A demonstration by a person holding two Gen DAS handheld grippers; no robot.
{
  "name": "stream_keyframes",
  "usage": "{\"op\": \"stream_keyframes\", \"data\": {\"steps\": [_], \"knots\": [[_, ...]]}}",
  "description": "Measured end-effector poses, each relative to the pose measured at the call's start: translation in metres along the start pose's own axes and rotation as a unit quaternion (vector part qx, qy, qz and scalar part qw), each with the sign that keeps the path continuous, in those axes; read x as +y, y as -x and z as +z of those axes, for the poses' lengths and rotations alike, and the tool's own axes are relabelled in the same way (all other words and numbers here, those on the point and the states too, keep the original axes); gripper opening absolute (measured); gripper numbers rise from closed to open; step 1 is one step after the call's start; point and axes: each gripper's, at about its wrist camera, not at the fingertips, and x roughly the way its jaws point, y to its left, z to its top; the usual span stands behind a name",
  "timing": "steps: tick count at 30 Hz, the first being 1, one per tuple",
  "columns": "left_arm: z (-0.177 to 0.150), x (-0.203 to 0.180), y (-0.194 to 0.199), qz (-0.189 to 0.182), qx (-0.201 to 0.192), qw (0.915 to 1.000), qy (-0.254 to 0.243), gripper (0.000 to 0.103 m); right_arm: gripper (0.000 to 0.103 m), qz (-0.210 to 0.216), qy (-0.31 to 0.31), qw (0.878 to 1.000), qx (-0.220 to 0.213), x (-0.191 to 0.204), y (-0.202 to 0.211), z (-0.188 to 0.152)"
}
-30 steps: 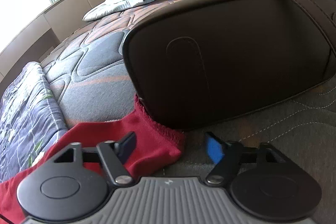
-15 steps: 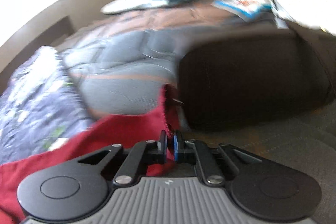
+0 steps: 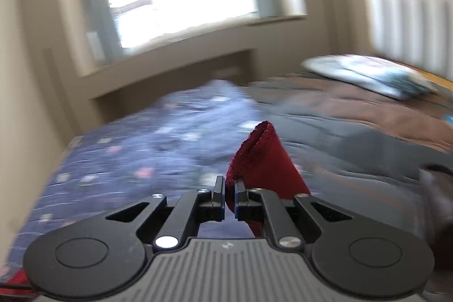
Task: Fold small clothes
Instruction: 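Lift the sleeve with the right tool and lay it across the sweater body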
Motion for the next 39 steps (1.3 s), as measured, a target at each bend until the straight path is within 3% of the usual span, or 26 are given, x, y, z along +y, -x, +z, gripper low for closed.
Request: {"op": "stream_keyframes", "data": {"steps": [7,14,21,27,28,30,31,32,35,39], "knots": [[0.017,0.076,0.022,0.025,-0.023,0.9989,0.032,0.102,0.007,0.115,0.076,0.990,0.037,0.139,-0.036,-0.024],[0.015,0.143,0.025,0.056,-0.029,0.9958,0.066,0.102,0.007,0.170,0.125,0.971,0.116,0.223,-0.065,-0.090],[0.006,0.184,0.024,0.070,-0.024,0.9930,0.093,0.102,0.007,0.173,0.160,0.956,0.173,0.254,-0.069,-0.159],[0.004,0.191,0.018,0.075,-0.020,0.9923,0.096,0.102,0.010,0.165,0.170,0.951,0.198,0.256,-0.066,-0.183],[0.004,0.190,0.017,0.074,-0.020,0.9924,0.096,0.102,0.015,0.166,0.166,0.951,0.202,0.255,-0.066,-0.184],[0.005,0.187,0.016,0.072,-0.019,0.9927,0.095,0.102,0.037,0.169,0.157,0.951,0.205,0.249,-0.063,-0.186],[0.006,0.185,0.015,0.071,-0.020,0.9929,0.094,0.102,0.054,0.170,0.152,0.952,0.202,0.244,-0.058,-0.188],[0.007,0.183,0.015,0.070,-0.020,0.9932,0.091,0.102,0.063,0.168,0.149,0.953,0.201,0.239,-0.054,-0.188],[0.009,0.173,0.012,0.066,-0.021,0.9940,0.084,0.102,0.072,0.153,0.142,0.957,0.201,0.214,-0.037,-0.188],[0.010,0.156,0.003,0.057,-0.015,0.9955,0.074,0.102,0.085,0.086,0.141,0.968,0.188,0.163,-0.008,-0.188]]}}
